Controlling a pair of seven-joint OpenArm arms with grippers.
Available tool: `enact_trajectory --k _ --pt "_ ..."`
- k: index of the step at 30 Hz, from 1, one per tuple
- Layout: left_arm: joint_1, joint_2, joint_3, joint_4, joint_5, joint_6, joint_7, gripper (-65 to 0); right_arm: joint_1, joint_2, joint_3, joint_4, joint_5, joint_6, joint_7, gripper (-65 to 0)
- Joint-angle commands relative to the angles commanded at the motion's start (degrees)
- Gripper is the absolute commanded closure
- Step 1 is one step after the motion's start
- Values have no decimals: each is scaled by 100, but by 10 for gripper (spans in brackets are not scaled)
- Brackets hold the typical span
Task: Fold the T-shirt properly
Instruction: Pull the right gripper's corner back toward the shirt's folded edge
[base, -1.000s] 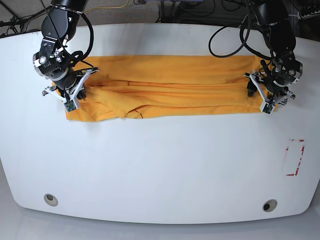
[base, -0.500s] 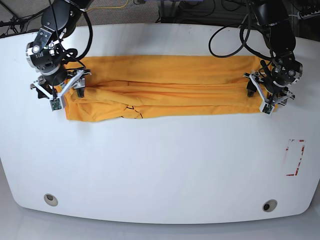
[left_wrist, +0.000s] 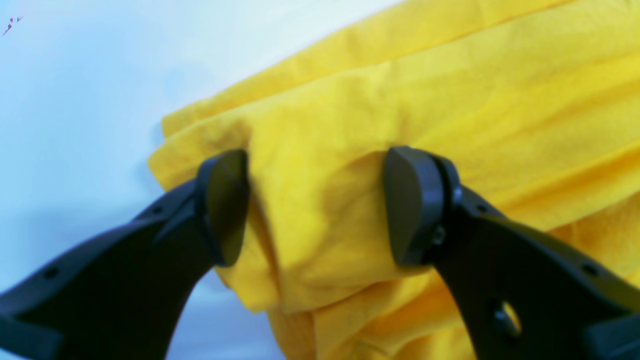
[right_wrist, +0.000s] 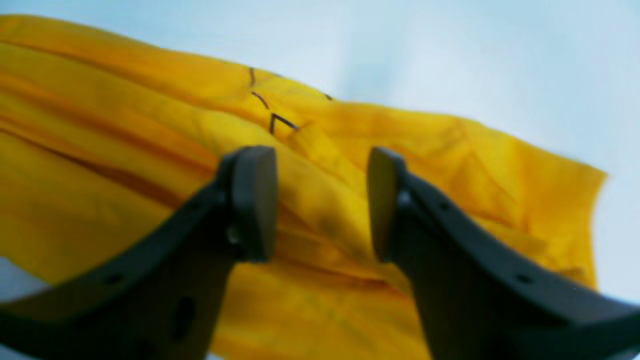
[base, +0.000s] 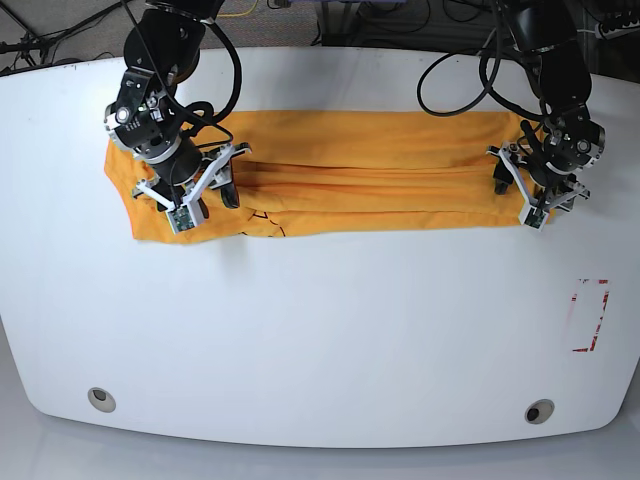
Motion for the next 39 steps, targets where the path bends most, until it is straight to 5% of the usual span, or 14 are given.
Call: enact_trajectory --k 7,21,39 --pt "0 -9 0 -9 0 0 -9 -399 26 325 123 -510 9 35 26 -63" --pt "-9 -9 -9 -9 0 0 -9 -399 -536 615 686 -396 26 62 35 -63" --pt "-9 -9 -18 53 -53 0 -9 -399 -563 677 677 -18 26 62 -18 -63"
